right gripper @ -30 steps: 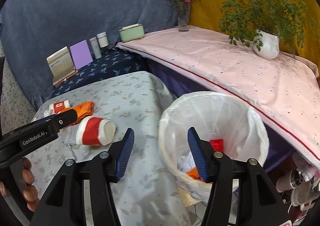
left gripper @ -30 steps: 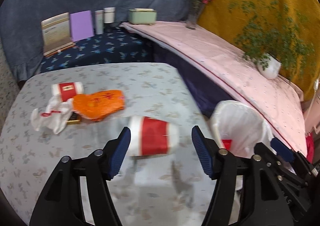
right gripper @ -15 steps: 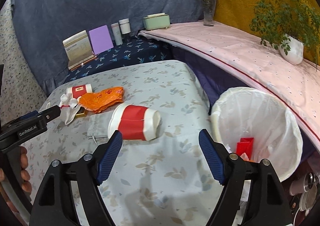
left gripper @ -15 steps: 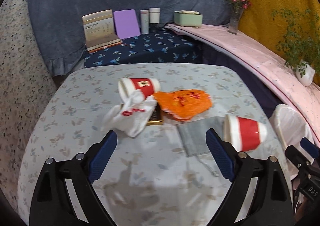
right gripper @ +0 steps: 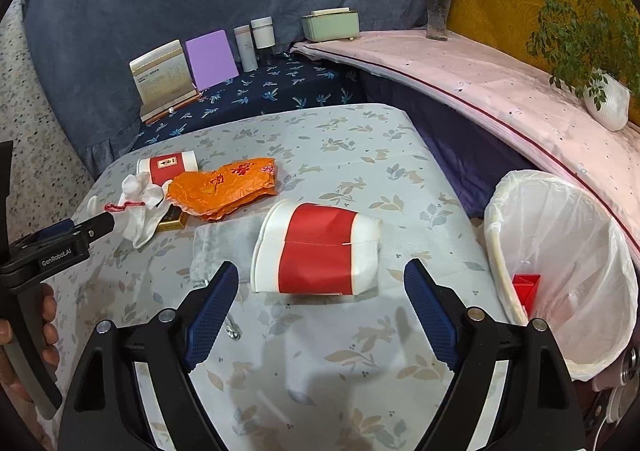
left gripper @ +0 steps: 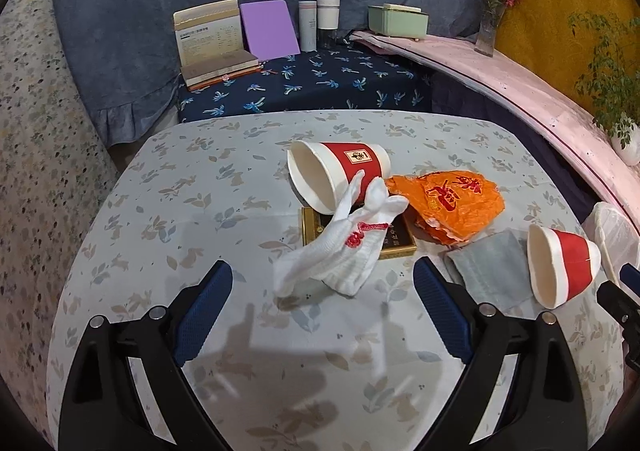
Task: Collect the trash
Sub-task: 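Move both tools back to the table and grasp the white glove with the left tool, then grasp the red-and-white paper cup with the right tool while the left tool holds the glove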
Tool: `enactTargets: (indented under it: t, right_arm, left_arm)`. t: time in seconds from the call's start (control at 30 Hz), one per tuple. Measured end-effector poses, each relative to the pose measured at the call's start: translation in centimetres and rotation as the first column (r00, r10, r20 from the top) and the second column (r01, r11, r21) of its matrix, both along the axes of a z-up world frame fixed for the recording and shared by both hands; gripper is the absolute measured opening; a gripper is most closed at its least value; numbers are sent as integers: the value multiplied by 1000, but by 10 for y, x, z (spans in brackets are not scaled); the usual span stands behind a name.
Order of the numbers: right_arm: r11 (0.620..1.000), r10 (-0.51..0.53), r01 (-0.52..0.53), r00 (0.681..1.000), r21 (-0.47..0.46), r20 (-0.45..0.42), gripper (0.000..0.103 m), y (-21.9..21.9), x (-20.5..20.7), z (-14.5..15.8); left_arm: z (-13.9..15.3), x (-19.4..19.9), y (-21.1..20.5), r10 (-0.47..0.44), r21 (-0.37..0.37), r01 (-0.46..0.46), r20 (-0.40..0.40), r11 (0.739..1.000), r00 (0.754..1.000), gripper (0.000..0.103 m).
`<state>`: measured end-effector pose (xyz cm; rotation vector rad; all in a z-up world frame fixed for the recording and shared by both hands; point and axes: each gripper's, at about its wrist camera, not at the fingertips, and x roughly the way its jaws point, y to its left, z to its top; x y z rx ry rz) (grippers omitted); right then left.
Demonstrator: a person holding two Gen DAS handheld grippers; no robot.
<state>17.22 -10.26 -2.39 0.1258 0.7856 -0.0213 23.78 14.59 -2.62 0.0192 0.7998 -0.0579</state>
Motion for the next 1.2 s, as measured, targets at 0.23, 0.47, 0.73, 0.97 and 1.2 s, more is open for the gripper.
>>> enactTargets:
  t: [0.23, 0.47, 0.73, 0.97, 1.2]
  right_arm:
    - [999, -8, 8, 1000, -31, -3, 84, 12, 15, -3]
    - [995, -60, 60, 998, -77, -4, 85, 14, 25, -8]
    - [991, -90, 88, 996, -98, -21, 85, 17, 28, -17]
    - [994, -83, 81, 996, -75, -24, 85, 15, 21, -19]
    - [994, -101, 99, 994, -56, -36, 85, 13, 23, -21]
  left_arm:
    - [-10, 15, 0, -31, -35, 30, -35, 999, 999, 66]
    - [-14, 11, 0, -40, -75, 34, -68, 997, 997, 26]
    - [-2, -11, -1, -11, -146, 1, -67, 989, 998, 7]
    - [6, -36, -14, -34, -220, 18, -68, 975, 997, 6]
    - [8, -44, -35, -73, -245, 53, -71, 968, 995, 6]
